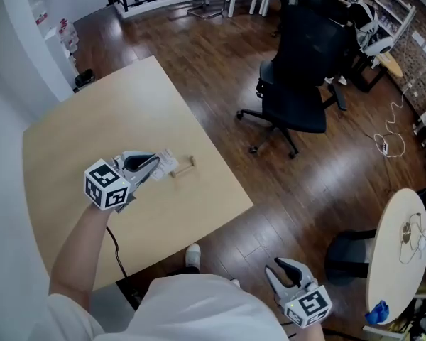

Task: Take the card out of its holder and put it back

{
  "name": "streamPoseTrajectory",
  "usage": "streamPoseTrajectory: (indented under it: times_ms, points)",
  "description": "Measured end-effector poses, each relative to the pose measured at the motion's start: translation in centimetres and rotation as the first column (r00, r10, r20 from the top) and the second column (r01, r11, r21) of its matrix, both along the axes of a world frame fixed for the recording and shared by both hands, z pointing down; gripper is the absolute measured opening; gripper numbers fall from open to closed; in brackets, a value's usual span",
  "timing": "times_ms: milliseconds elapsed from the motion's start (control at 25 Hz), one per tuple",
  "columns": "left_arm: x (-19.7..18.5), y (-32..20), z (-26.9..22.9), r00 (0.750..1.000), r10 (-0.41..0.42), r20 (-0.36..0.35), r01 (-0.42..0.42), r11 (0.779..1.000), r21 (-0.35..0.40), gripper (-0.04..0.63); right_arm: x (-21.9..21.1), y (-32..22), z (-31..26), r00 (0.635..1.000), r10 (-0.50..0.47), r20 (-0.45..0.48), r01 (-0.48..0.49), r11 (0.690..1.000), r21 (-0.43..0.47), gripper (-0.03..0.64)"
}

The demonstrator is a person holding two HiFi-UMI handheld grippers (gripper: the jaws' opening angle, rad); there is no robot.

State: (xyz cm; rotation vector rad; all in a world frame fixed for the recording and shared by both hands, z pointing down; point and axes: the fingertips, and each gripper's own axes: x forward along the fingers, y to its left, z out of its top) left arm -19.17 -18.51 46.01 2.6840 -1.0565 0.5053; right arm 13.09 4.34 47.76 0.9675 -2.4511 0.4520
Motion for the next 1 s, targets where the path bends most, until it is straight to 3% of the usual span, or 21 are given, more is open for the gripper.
streamPoseTrajectory:
  times_ms: [440,1000]
  points:
    - [1.2,-6.4,4.7,0.997,0.075,-0.009,-0.075,0.995,-0.058,0.017,-0.3,-1.2,-0.4,0.99,0.13,-0.048,-0.132,0.991,-0.03,0.121]
    - [2.5,-9.1,8.0,0.994,0.108,-0.015,-0.109,0.989,-0.101,0.017,0.0,-2.6,-0.5,0.979,0.187,-0.076,-0.19,0.981,-0.031,0.121]
